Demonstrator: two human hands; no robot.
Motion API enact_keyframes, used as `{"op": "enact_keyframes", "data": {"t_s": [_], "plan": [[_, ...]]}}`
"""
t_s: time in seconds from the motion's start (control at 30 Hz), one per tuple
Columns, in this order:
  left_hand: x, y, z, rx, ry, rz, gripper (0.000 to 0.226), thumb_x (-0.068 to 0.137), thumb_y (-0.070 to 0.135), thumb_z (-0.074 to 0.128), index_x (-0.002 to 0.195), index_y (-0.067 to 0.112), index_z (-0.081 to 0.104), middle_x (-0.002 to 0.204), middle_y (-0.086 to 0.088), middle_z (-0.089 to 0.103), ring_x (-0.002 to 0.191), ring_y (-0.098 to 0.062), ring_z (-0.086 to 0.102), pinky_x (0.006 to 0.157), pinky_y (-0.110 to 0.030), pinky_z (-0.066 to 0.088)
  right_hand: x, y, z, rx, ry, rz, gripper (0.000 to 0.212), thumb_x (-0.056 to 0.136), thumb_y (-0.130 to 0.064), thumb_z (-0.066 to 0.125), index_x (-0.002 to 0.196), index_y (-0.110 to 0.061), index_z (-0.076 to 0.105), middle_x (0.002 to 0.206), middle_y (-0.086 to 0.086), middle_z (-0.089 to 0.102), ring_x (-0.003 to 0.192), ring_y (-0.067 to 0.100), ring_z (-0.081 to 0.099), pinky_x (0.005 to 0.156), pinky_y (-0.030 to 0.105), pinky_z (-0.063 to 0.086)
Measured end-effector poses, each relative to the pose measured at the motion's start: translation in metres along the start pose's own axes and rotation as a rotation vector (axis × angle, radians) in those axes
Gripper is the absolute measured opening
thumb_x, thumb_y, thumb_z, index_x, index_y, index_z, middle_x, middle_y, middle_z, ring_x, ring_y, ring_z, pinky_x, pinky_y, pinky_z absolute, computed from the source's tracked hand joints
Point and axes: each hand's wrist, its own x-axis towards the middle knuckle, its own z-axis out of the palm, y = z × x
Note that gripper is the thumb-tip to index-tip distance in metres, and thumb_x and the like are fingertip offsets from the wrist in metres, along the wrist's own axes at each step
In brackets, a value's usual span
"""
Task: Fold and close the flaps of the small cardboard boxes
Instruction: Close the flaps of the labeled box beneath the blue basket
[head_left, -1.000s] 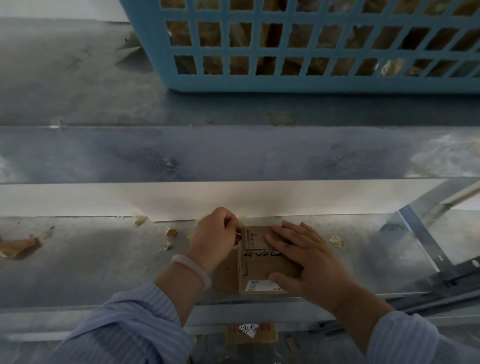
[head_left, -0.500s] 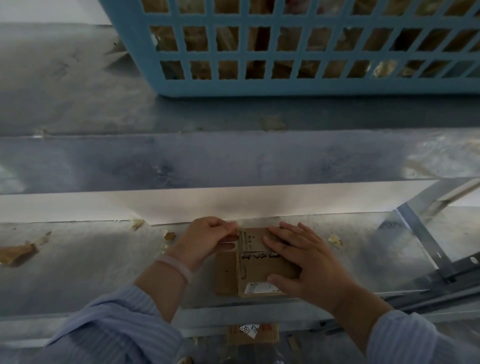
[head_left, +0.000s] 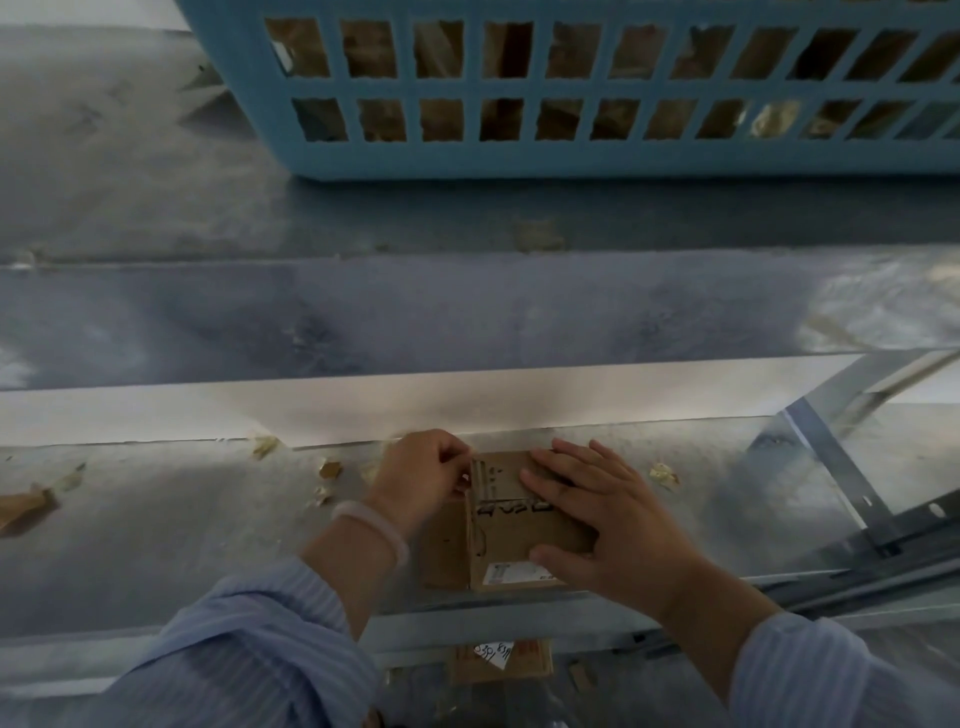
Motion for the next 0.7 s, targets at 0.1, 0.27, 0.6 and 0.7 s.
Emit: {"op": "enact_keyframes", "data": {"t_s": [0.1,0.27,0.6,0.7], "plan": [[-0.006,-0.008,0.002,0.218,0.010,0.066,0.019,0.088,0.002,0.060,0.073,0.013,0.064,0.064,0.007,0.061,0.059,-0.007,0.061,0.054,-0.009,0.045,0.000,0.000,0.000,0.009,-0.001,0.002,0.069,0.078,-0.068,0.054,0.139,-0.036,0.048,0.149,-0.015,0.039,0.143,0.005,0.025,0.119,0.042,0.020],[-0.010,-0.019,-0.010,-0.078,0.161,-0.101,0.016,0.079,0.007,0.074,0.073,0.019,0.064,0.066,0.003,0.068,0.064,-0.013,0.066,0.067,-0.028,0.058,-0.001,0.002,-0.001,0.000,-0.020,-0.007,0.071,0.079,-0.069,0.053,0.141,-0.036,0.046,0.151,-0.016,0.036,0.143,0.003,0.022,0.121,0.039,0.014],[-0.009,0.010,-0.021,0.292,0.240,0.295,0.032,0.094,0.026,0.054,0.123,0.015,0.062,0.121,-0.001,0.059,0.114,-0.015,0.054,0.098,-0.028,0.042,-0.018,0.000,-0.003,0.419,0.045,0.500,0.061,0.084,-0.046,0.061,0.136,-0.051,0.029,0.151,-0.021,0.014,0.140,0.011,0.021,0.111,0.044,0.037],[-0.030,0.037,0.002,0.444,0.085,0.549,0.057,0.092,0.053,0.044,0.142,0.029,0.040,0.138,0.008,0.045,0.128,-0.010,0.039,0.108,-0.030,0.032,-0.026,-0.001,0.001,0.755,0.005,0.807,0.086,0.074,-0.062,0.069,0.145,-0.040,0.025,0.139,-0.012,0.042,0.120,0.012,0.051,0.101,0.043,0.047]]}}
